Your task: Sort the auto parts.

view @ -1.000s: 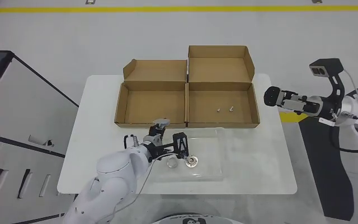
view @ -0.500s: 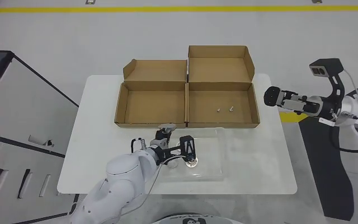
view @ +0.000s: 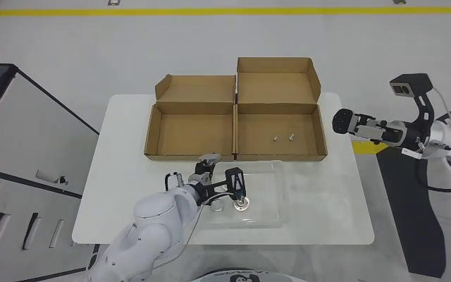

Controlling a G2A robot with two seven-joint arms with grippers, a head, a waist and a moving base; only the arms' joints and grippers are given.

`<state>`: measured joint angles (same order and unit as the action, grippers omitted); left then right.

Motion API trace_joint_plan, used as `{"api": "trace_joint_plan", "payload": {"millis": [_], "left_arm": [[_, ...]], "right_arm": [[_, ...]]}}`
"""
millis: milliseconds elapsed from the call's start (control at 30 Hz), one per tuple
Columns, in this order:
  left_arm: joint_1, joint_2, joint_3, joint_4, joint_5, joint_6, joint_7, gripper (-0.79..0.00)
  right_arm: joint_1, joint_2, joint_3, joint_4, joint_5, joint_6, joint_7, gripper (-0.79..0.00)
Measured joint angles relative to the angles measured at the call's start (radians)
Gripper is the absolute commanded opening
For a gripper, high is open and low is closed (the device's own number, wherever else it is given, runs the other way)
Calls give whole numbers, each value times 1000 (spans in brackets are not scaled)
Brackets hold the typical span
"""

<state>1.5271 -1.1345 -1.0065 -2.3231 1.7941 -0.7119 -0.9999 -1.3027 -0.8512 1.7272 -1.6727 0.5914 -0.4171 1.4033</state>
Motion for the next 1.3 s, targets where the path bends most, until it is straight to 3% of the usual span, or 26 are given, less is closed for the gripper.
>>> {"api": "trace_joint_plan", "payload": {"millis": [400,600,800,933,1100,1167,1300], "left_arm": [[-5,0,-5,-2,1,9,18,0],[-92,-6,35,3,-90,-64,-62,0],[-298,5,219,136,-300,54,-164,0],[-535,26,412,206,-556,204,-315,0],[-892,43,645,211,-968,418,-526,0],[-1004,46,706,230,-1094,433,-539,0],[-1129,51,769,257,-1205,433,-536,0]], "right_arm": [[0,0,0,0,0,0,0,0],[0,0,0,0,0,0,0,0],[0,0,0,0,0,0,0,0],[0,0,0,0,0,0,0,0],[0,0,0,0,0,0,0,0],[0,0,0,0,0,0,0,0],[0,0,0,0,0,0,0,0]]}}
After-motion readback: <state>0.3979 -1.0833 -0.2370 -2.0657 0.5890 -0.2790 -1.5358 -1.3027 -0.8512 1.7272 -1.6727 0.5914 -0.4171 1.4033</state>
